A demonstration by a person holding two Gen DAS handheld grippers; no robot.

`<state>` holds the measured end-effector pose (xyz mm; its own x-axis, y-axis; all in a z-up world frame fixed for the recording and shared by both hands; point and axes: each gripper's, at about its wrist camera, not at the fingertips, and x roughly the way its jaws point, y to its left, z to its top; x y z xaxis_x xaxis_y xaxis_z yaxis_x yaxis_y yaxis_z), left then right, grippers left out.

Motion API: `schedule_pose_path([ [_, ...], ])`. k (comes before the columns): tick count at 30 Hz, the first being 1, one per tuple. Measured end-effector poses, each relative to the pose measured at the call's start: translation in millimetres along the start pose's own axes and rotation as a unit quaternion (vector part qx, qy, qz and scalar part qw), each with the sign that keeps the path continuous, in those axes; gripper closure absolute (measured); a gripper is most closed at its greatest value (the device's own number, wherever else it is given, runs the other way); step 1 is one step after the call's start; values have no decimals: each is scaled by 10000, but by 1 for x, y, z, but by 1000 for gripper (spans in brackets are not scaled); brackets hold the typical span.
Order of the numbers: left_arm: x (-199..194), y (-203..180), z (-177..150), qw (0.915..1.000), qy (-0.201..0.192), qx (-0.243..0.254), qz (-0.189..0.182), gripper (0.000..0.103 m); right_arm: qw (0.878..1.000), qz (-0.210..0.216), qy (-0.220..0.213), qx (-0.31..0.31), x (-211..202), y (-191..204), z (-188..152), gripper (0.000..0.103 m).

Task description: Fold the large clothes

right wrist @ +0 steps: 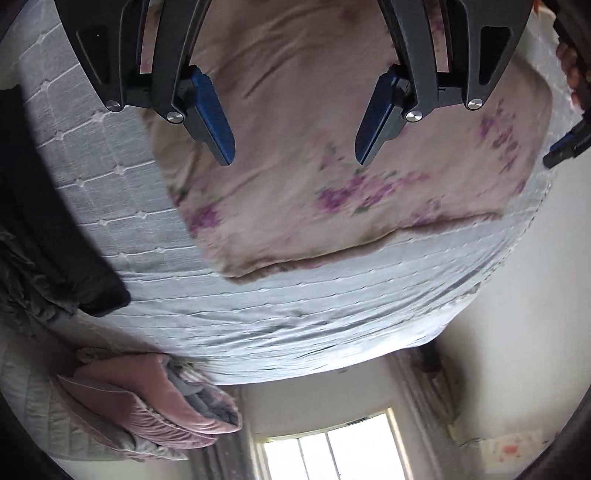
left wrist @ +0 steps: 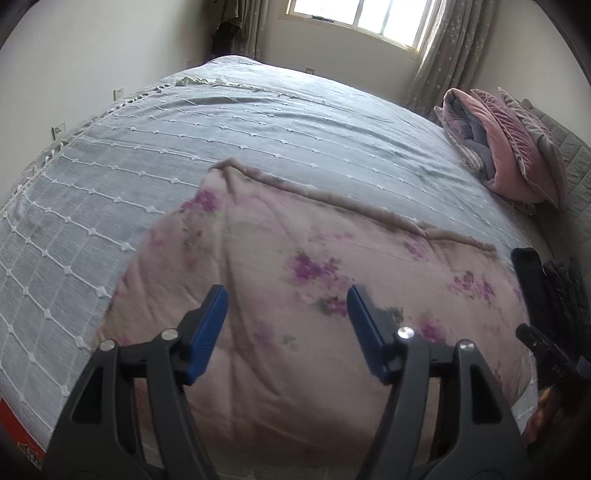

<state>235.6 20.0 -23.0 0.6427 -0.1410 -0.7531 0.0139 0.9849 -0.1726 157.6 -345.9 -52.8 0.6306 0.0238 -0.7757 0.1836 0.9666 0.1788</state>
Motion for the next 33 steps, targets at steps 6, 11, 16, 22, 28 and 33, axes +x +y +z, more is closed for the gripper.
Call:
schedule_pose_path([
  [6,58,8,-24,9969,488,55,614,22,9980,-279,382,-412,32,22,-34,32],
  [11,67,4,-28,9951,392,297,858,16,9972,-322,430,-514,47,19,-44,27],
  [16,70,5,-29,9957,398,214,814,16,9973,-269,651,-225,66,9,-47,27],
  [22,43,21,-32,9989,215,191,365,16,9989,34,464,-12,51,-1,-44,28],
  [28,5,71,-20,9985,6,-411,373,16,9992,8,78,380,19,-24,-34,24],
  [33,-2,126,-21,9950,216,-887,413,14,9914,-141,187,1290,7,-74,-33,22],
])
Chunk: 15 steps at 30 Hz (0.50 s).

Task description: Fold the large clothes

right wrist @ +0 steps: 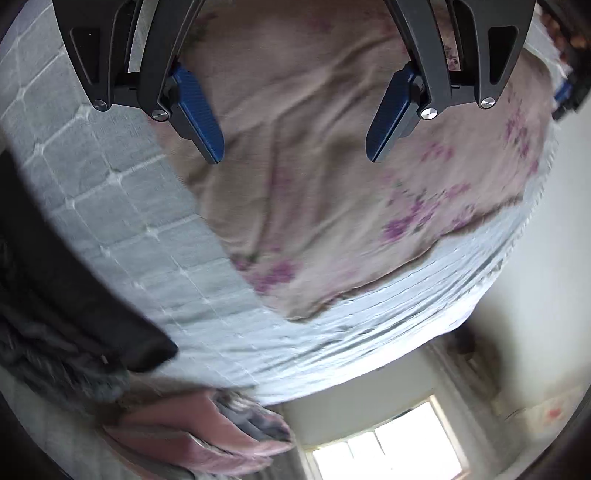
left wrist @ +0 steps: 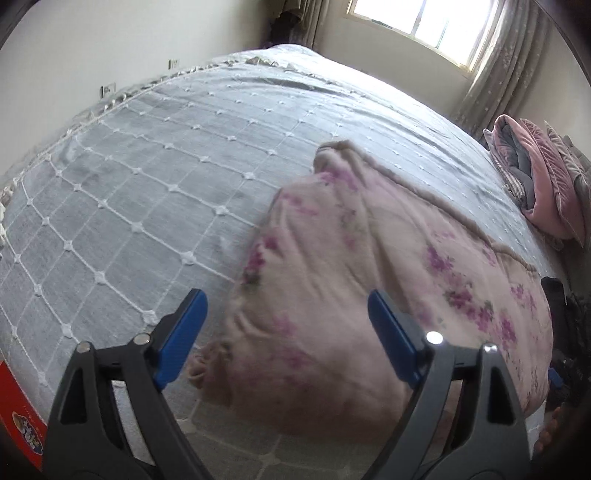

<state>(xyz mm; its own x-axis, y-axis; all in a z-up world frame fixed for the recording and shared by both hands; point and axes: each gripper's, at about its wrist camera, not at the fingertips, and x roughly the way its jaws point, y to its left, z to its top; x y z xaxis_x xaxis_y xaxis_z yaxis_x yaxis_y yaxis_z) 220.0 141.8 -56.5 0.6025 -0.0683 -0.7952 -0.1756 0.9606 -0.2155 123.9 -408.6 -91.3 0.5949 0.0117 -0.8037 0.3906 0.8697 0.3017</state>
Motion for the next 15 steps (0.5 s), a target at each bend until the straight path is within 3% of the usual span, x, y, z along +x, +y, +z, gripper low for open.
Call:
schedule_pose_path([
  [4,5,28,-3,9997,224,-88,-61,14,9983,113,41,563,-10,-36,6,22],
  [8,17,48,-7,9947,527,-651,-605,14,9953,14,309,919,-9,-61,4,22],
  [13,26,22,-6,9934,749,-4,-873,14,9819,640,1004,1472,15,-87,-6,22],
  [15,34,16,-7,9911,951,-27,-929,12,9728,1025,1209,1689,25,-92,-11,22],
])
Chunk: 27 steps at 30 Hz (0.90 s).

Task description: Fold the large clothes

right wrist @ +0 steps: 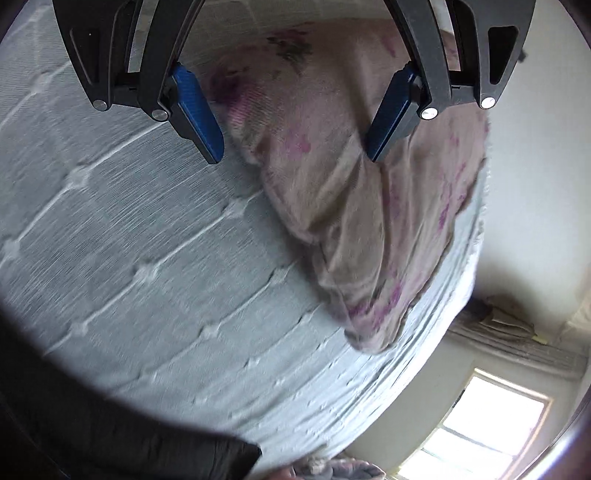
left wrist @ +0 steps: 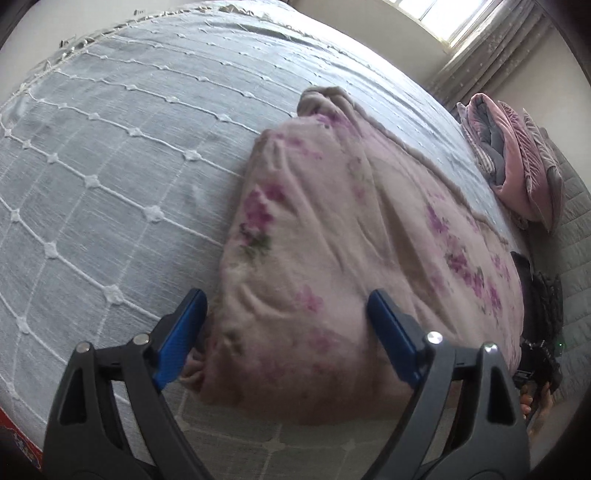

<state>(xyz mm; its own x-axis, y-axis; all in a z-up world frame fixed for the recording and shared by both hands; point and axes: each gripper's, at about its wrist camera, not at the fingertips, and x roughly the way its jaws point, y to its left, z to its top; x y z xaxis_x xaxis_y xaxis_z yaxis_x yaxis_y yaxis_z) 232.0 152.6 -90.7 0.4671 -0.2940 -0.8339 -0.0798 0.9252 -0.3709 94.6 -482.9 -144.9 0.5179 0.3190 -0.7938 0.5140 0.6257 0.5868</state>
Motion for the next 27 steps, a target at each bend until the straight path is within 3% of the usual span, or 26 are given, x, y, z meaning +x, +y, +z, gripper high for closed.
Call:
schedule_pose_path([
  [8,18,9,-1,9995,149,-221,-196,1,9993,324,135,148,5,-8,2,21],
  [16,33,33,0,9919,551,-739,-875,0,9980,503,162,348,6,-22,7,22],
  [25,34,34,-1,9895,451,-1027,-915,4,9950,853,221,474,15,-25,11,21],
  [27,32,33,-1,9908,376,-993,-843,9,9930,1013,243,549,15,-26,10,32],
])
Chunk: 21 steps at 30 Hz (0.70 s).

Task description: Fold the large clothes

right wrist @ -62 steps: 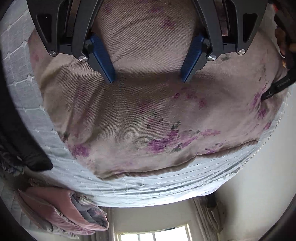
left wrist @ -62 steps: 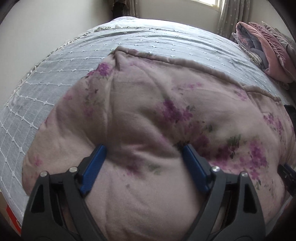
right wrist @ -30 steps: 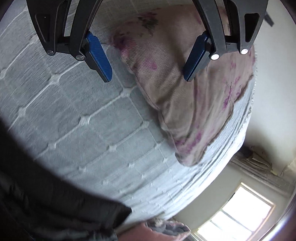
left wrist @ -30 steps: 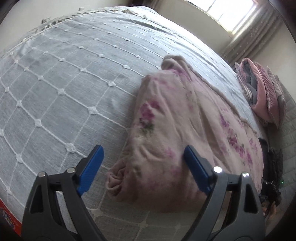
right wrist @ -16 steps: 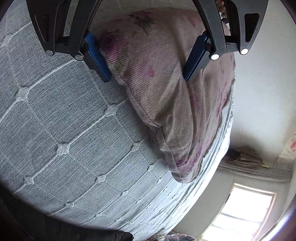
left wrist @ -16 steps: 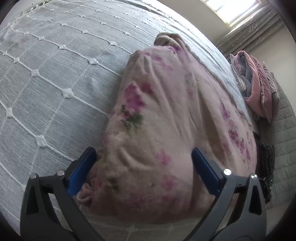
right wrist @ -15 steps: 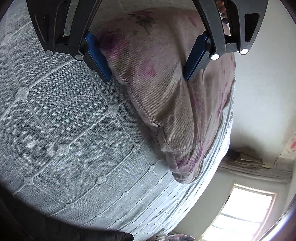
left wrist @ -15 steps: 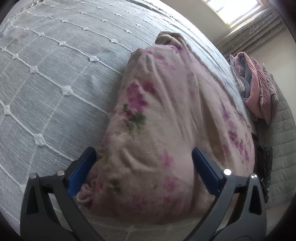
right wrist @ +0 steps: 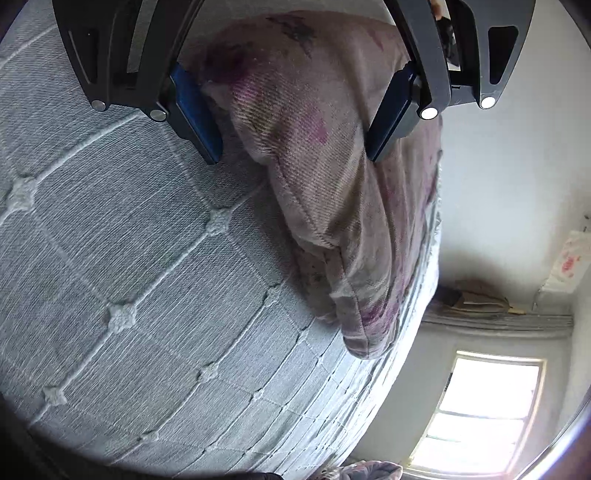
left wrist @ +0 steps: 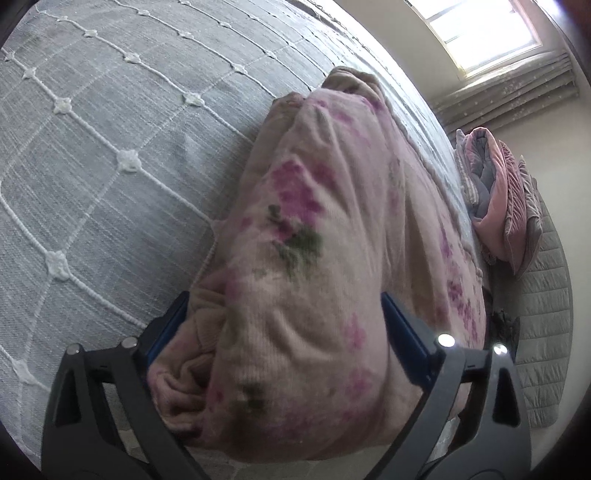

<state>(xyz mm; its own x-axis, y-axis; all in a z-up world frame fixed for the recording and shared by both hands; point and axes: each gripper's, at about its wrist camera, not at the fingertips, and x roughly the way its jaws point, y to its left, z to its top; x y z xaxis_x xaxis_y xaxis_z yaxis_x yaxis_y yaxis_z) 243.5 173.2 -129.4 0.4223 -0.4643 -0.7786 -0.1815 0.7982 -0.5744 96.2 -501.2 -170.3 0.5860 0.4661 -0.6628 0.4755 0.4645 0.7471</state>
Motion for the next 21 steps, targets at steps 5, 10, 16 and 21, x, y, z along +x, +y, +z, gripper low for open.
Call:
schedule_pose_path([
  [5,-15,-10,0,9994,-306,139,71,47,9993,112,-239,-249,-6,14,-6,71],
  [10,-25,-38,1,9958,-556,548,483,61,9924,-92,-768,-957,-23,56,-18,83],
  [16,-28,-45,2,9934,-689,660,637,61,9761,-400,-1150,-1803,-32,97,-43,87],
  [21,-21,-30,4,9973,-490,412,370,50,9816,-357,-984,-1597,-24,87,-37,87],
])
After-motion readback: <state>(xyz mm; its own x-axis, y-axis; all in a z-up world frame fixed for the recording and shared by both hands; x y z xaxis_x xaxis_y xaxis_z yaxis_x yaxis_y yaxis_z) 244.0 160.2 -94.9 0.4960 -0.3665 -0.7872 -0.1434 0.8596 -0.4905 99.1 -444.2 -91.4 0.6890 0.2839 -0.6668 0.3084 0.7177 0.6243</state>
